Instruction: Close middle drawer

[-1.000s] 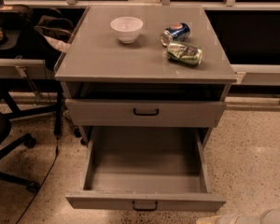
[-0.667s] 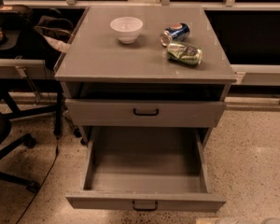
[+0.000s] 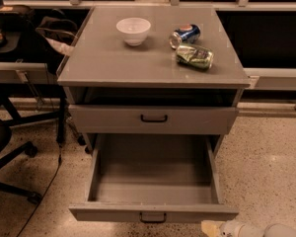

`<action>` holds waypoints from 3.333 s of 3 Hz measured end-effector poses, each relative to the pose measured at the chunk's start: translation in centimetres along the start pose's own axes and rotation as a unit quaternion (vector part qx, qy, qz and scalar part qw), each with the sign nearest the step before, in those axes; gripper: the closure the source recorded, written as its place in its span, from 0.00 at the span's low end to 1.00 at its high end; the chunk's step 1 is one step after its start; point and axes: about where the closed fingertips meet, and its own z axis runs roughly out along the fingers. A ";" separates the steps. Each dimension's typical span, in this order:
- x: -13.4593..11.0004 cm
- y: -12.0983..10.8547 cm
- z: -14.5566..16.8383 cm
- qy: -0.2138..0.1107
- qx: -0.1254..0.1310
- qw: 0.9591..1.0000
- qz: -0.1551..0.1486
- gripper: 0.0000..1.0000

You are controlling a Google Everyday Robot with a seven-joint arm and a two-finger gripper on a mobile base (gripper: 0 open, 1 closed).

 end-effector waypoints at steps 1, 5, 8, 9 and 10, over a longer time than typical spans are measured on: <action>-1.7 -0.6 1.7 -0.008 -0.009 1.000 0.001 1.00; -7.6 -0.6 5.8 -0.028 -0.037 0.998 -0.033 1.00; -14.8 -1.5 9.2 -0.057 -0.048 0.996 -0.052 1.00; -22.3 -0.5 11.8 -0.086 -0.052 0.992 -0.074 1.00; -22.3 -0.4 11.9 -0.086 -0.052 0.992 -0.074 1.00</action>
Offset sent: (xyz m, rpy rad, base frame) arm 0.0718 0.0168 -0.0079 0.0469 -0.0478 0.0454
